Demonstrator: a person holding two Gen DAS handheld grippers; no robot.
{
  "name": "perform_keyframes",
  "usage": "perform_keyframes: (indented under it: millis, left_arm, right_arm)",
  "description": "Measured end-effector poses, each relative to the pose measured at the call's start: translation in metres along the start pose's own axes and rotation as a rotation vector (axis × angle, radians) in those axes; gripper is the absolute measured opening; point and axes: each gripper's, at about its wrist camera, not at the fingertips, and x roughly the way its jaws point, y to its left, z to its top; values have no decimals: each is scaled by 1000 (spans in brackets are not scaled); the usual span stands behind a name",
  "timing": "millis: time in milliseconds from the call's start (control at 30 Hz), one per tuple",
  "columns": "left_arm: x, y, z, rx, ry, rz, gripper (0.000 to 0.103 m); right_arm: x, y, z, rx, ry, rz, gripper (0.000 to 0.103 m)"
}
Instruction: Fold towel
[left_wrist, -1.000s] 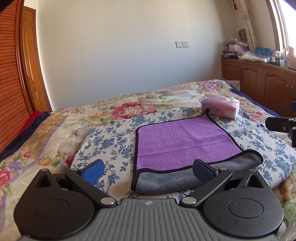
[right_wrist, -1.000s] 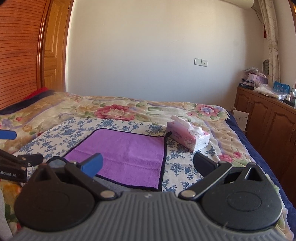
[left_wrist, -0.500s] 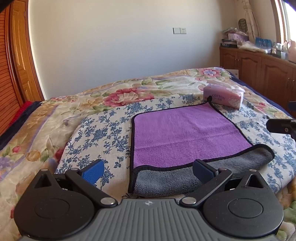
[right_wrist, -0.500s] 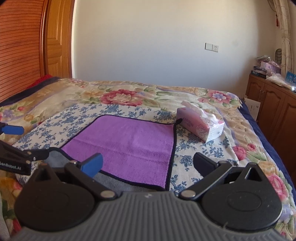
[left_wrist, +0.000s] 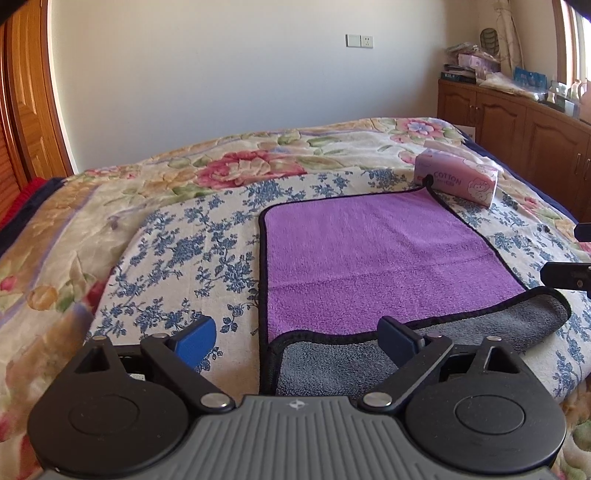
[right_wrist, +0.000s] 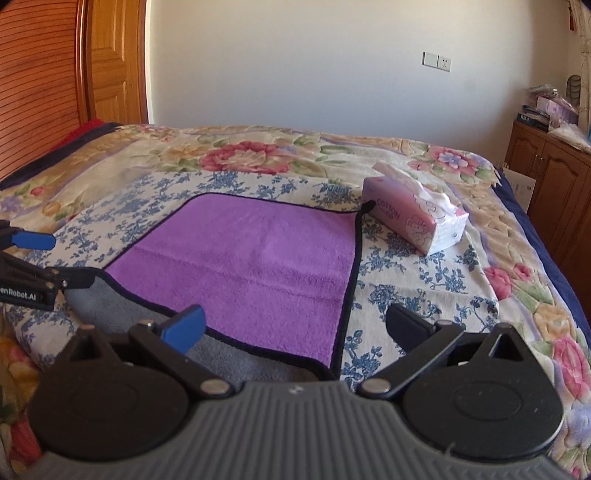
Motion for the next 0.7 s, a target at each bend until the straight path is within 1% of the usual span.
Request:
perform_keyframes:
  millis: [167, 400, 467, 500, 600, 667, 700]
  left_arm:
    - [12, 7, 0, -26, 34, -31, 86]
    - [19, 12, -1, -52, 58, -72, 77]
    - [20, 13, -1, -59, 73, -77, 76]
    - [21, 13, -2, -61, 78, -81, 75]
    - [22, 15, -3, -78, 90, -94, 70]
    - [24, 17, -4, -93, 103, -106, 64]
    - [26, 18, -5, -100, 111, -112, 62]
  right_arm:
    - [10, -5, -1, 13, 38, 11, 103]
    - [21, -10, -6, 53, 116, 37, 102]
    - [23, -12, -8, 64, 138, 47, 88]
    - [24, -12, -9, 67, 150, 51, 87]
    - [27, -13, -12, 75, 181, 63, 86]
    - [29, -13, -13, 81, 199, 74, 85]
    - [29, -14, -14, 87, 206, 80, 85]
